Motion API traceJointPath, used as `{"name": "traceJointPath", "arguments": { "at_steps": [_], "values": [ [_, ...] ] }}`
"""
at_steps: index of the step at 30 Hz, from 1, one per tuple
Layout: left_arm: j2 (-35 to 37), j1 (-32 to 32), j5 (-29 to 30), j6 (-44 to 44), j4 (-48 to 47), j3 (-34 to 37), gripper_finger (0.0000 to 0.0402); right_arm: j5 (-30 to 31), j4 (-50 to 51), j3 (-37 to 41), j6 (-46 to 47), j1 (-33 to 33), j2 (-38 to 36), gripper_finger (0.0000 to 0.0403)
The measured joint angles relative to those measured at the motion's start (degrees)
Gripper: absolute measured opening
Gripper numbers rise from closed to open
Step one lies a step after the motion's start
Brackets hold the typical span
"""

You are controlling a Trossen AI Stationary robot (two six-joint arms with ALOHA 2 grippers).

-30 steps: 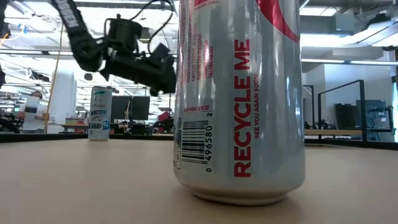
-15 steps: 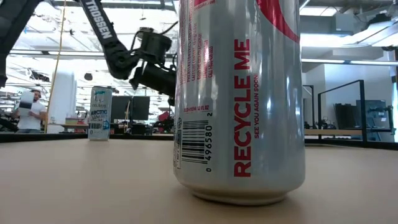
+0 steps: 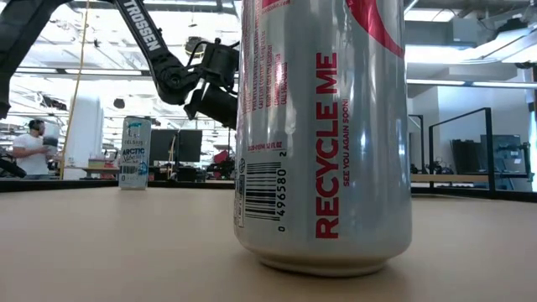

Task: Place canned beverage on shelf
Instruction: Put the red soda can on the shelf

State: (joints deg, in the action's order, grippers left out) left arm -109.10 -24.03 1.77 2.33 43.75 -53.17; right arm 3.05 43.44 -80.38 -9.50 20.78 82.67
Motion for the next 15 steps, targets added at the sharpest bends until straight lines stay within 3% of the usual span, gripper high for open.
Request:
{"name": "traceJointPath", "arguments": {
  "at_steps": [9,15],
  "values": [
    [0.0,-0.1,0.6,0.0,0.1,0.0,0.0,0.0,0.4,0.0,0.3,0.0,0.2,0.0021],
    [0.1,0.1,1.6,0.0,-0.4,0.0,0.0,0.0,-7.3,0.0,0.6,0.5,4.6,0.002]
  ]
}}
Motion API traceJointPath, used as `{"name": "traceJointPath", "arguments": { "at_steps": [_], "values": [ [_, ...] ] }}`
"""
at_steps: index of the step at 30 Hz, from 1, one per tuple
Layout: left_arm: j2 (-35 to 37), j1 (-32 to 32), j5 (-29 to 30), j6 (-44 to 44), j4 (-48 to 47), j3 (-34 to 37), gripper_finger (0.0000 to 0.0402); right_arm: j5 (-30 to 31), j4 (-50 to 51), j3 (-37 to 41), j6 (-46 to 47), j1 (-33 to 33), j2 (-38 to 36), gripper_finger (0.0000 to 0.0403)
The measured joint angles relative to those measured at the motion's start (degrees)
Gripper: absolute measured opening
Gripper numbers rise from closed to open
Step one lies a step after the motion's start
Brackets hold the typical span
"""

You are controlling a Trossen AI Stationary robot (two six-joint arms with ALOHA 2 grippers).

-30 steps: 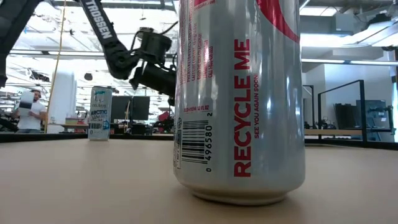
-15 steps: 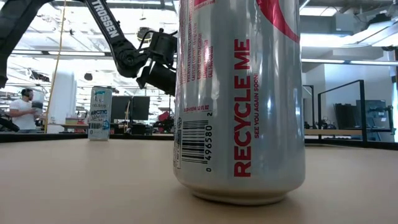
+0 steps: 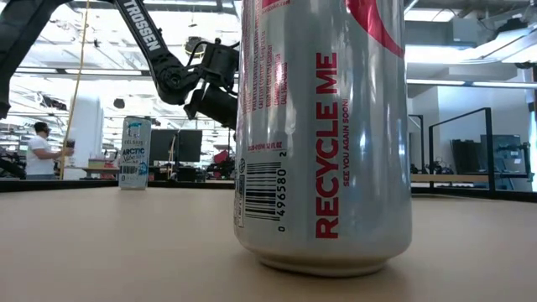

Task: Place canned beverage on shelf
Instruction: Put the red soda can on the shelf

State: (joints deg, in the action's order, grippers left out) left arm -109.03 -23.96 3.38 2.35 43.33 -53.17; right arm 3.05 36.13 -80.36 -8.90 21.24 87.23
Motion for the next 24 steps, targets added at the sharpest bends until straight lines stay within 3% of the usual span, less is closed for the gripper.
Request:
{"name": "traceJointPath", "arguments": {
  "at_steps": [10,15,24],
  "values": [
    [0.3,1.9,0.8,0.4,-0.9,0.0,0.0,-0.3,-5.8,0.0,-0.5,4.7,6.5,0.0019],
    [3.6,2.2,5.1,2.4,-2.0,1.8,0.0,-2.0,-7.6,0.0,-0.7,6.2,7.8,0.0019],
    [9.8,2.2,5.6,2.8,-4.6,5.5,0.0,-3.2,-11.8,0.0,-1.1,7.4,9.0,0.0019]
  ]
}}
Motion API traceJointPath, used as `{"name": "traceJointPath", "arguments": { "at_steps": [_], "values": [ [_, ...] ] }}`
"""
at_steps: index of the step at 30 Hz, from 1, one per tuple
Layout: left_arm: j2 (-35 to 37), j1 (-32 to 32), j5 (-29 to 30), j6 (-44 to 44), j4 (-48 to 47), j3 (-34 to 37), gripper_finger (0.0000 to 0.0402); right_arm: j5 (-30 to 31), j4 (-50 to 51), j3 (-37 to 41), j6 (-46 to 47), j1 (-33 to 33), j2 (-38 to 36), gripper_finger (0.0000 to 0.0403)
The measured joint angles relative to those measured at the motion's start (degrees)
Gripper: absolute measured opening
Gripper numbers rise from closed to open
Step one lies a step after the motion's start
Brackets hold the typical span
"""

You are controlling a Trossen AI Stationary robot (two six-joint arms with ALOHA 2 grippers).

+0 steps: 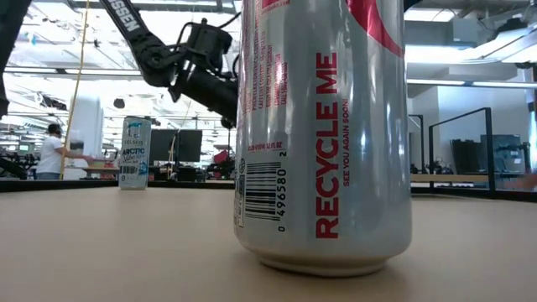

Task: Place canned beverage on shelf
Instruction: Put the red soda can on the shelf

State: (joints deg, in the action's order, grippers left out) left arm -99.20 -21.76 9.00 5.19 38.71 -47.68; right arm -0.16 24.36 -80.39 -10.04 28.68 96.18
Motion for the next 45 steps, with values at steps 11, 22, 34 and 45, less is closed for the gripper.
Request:
{"name": "traceJointPath", "arguments": {
  "at_steps": [11,22,34,45],
  "values": [
    [12.6,0.0,2.2,-0.1,-0.4,9.0,0.0,0.0,-1.0,0.0,-0.7,-0.1,2.6,0.0019],
    [17.7,0.0,4.5,0.3,-0.7,13.2,0.0,0.1,3.2,0.0,-1.0,-0.6,1.4,0.0018],
    [17.7,0.0,4.8,0.8,-0.7,13.3,0.0,-0.5,4.7,0.0,-2.6,-1.0,-1.7,0.0018],
    [17.7,0.0,4.4,0.1,-0.7,13.3,0.0,-3.0,7.1,0.0,-3.2,-1.5,-1.3,0.0018]
  ]
}}
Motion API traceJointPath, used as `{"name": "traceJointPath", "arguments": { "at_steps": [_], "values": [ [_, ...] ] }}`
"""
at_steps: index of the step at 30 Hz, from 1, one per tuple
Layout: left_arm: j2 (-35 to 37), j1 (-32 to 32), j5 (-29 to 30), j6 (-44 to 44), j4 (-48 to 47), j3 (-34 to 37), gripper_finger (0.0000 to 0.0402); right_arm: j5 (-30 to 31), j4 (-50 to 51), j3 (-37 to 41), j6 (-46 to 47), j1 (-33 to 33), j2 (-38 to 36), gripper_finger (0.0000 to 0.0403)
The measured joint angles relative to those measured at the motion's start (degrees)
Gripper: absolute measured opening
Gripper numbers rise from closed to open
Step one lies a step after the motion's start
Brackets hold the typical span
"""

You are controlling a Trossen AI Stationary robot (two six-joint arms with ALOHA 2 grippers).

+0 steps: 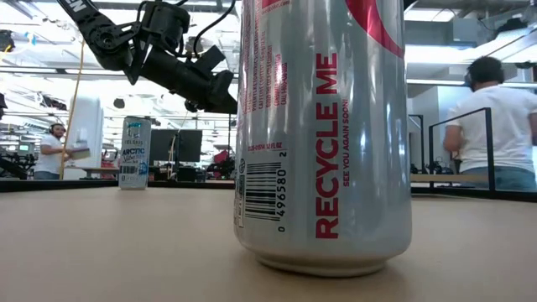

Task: Place canned beverage on shelf
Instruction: Put the red soda can on the shelf, then put the right blue soda can on the shelf

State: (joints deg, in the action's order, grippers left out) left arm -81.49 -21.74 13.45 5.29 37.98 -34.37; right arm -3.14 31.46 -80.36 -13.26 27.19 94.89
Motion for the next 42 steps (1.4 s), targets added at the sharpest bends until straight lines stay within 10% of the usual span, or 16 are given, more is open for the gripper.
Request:
{"name": "traceJointPath", "arguments": {
  "at_steps": [42],
  "values": [
    [8.2,-0.3,0.7,-1.2,-6.3,0.0,0.0,3.0,4.8,0.0,0.1,0.1,-10.0,0.0021]
  ]
}}
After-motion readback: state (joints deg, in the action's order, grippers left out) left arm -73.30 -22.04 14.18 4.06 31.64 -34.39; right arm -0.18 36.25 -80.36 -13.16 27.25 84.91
